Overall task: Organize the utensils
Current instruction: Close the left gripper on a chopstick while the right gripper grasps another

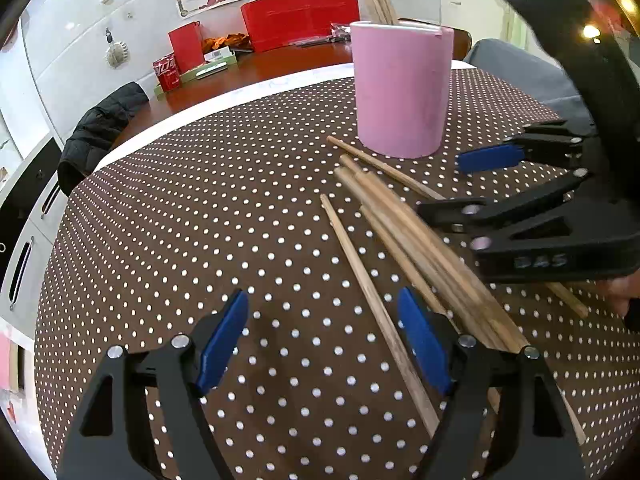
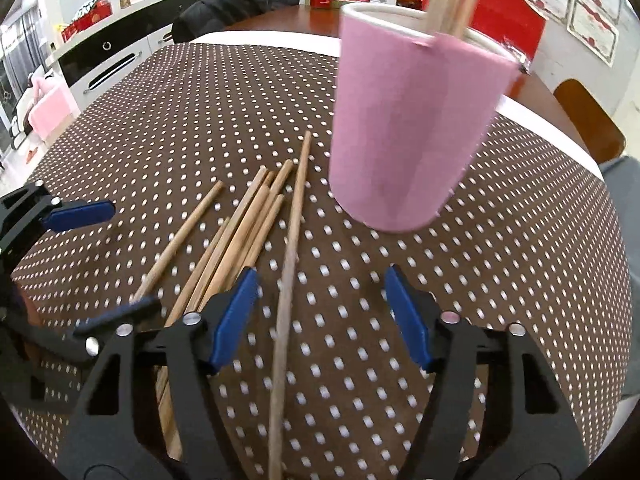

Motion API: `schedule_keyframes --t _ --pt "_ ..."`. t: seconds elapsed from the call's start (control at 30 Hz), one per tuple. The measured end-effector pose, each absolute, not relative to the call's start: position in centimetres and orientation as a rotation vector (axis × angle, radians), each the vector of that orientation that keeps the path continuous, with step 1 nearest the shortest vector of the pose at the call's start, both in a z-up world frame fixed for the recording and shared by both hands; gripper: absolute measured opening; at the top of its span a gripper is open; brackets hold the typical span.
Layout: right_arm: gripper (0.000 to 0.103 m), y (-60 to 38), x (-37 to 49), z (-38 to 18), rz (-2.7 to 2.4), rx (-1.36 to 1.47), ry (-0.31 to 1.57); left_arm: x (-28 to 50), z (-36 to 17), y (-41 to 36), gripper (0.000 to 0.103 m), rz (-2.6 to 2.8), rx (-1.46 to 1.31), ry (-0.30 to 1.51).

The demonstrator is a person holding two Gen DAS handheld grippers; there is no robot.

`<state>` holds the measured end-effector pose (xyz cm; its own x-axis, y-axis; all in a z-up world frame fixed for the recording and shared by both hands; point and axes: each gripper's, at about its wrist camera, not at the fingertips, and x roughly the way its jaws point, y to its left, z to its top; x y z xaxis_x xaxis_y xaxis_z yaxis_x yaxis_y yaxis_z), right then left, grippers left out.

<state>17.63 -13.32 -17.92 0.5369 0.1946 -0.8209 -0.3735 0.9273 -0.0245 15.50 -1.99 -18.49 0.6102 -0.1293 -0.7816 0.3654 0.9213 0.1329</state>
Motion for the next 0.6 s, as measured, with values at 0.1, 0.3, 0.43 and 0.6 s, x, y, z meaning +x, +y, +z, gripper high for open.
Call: schedule_keyframes --t 0.1,0.3,0.43,0.6 --pt "0.046 -12.7 18.3 -17.9 0.361 -0.191 0.934 16.4 -18.5 -1.8 0.076 -0.284 0.264 0.887" --pt "0.033 -12.0 18.3 -17.8 0.380 -0.178 0.935 18.0 -18.3 -1.5 0.041 -0.318 0.202 0.915" --pt "0.032 -12.6 17.8 -17.9 0.372 -0.185 0.920 18.8 -18.4 -1.6 0.041 -0.310 0.193 0.908" --pt "0.006 -12.5 17.7 -17.7 0.379 -0.178 0.913 19.0 -18.4 -1.7 0.007 -0.310 0.196 0.892"
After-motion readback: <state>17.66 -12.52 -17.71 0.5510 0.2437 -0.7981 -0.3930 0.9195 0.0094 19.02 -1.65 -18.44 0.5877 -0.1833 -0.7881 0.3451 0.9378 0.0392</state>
